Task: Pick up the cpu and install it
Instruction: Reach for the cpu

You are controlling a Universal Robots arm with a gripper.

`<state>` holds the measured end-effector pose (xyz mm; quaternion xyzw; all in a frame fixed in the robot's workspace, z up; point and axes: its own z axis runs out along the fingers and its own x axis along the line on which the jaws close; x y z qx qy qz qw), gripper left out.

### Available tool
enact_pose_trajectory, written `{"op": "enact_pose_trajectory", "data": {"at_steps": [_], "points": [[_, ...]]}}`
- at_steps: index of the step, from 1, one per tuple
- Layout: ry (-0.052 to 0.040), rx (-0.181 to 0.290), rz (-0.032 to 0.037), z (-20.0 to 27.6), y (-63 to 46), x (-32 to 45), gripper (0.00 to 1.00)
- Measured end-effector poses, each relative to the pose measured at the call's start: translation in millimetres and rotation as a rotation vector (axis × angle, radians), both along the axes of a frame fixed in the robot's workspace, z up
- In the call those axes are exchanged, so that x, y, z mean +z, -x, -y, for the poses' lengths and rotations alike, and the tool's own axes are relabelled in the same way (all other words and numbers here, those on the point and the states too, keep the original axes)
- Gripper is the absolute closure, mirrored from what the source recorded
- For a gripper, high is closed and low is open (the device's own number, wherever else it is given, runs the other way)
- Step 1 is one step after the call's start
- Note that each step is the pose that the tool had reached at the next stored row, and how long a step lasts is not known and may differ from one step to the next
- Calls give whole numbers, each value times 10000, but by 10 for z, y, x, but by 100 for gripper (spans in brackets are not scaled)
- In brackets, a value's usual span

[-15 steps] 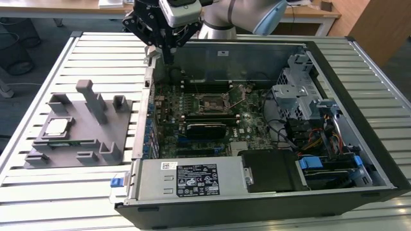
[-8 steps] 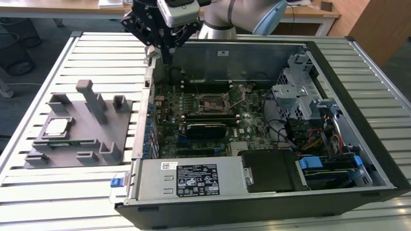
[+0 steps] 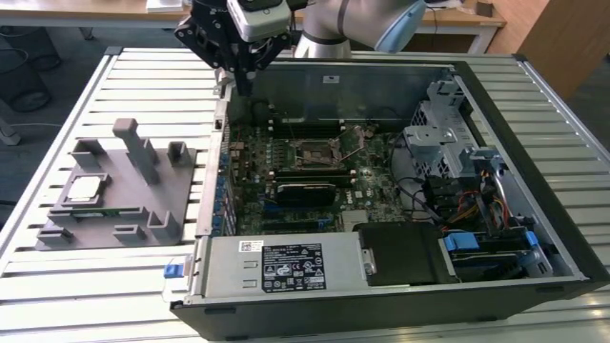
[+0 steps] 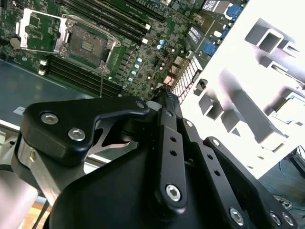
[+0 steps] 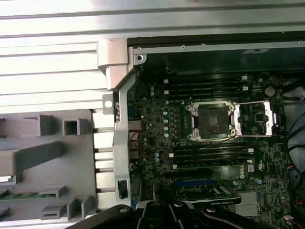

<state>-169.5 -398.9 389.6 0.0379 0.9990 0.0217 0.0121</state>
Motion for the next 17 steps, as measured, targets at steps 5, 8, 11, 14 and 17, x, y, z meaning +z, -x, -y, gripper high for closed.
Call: {"op": "enact_pose_trajectory", "data": {"at_steps": [5,8,11,14,17], "points": [[1,0,-35,0,23,-5,89],[-2,0,-49,0,39,-10,89],[1,0,-66,0,53,-12,89],[0,1,-77,0,65,-15,89],[0,1,-82,0,79,-17,89]]}}
